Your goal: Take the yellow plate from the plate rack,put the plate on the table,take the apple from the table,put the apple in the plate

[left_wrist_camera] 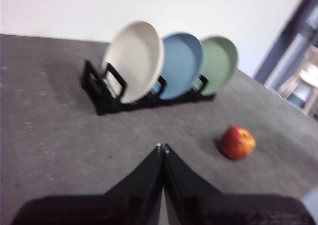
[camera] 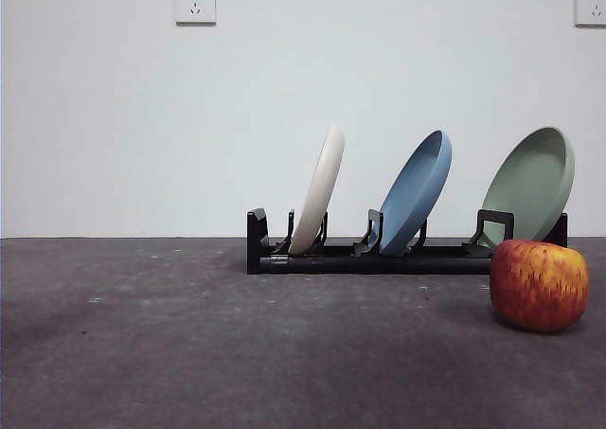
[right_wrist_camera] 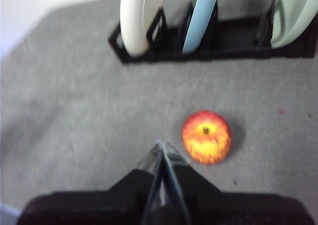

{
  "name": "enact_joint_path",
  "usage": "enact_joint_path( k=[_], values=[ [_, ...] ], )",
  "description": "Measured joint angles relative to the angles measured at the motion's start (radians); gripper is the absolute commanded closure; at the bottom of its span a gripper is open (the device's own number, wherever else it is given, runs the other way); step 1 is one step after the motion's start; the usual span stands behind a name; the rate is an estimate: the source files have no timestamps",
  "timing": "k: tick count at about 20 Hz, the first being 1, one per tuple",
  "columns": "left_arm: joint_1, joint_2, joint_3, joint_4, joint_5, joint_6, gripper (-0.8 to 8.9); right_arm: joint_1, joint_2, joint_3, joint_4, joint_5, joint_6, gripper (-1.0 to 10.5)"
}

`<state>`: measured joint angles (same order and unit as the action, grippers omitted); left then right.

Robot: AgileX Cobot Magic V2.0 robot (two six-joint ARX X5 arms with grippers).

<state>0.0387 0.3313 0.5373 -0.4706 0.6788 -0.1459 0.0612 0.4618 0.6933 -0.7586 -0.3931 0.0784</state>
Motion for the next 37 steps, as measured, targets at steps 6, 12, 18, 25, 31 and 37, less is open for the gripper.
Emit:
enact_joint_path(
  k=[6, 12, 18, 25, 31, 37],
  values=[
    [0.000, 0.116, 0.103, -0.143, 0.124, 0.130, 8.20, 0.013, 0.121, 0.148, -0.225, -0.050, -0.183, 9.6],
    [-0.019, 0.143, 0.120, -0.205, 0.129, 0.207, 7.21, 0.018, 0.141, 0.178, -0.278, -0.050, -0.241, 9.1],
    [-0.019, 0.143, 0.121, -0.204, 0.059, 0.198, 3.02, 0.018, 0.141, 0.178, -0.278, -0.050, -0.230, 2.8],
    [-0.023, 0.156, 0.123, -0.153, 0.057, 0.162, 3.02, 0.018, 0.141, 0.178, -0.281, -0.051, -0.212, 2.8],
    [-0.099, 0.293, 0.219, -0.002, 0.033, 0.091, 3.02, 0.018, 0.141, 0.178, -0.281, -0.051, -0.212, 2.8],
    [-0.275, 0.608, 0.409, 0.185, -0.134, 0.046, 3.14, 0.018, 0.141, 0.178, -0.281, -0.050, -0.212, 2.9]
  ],
)
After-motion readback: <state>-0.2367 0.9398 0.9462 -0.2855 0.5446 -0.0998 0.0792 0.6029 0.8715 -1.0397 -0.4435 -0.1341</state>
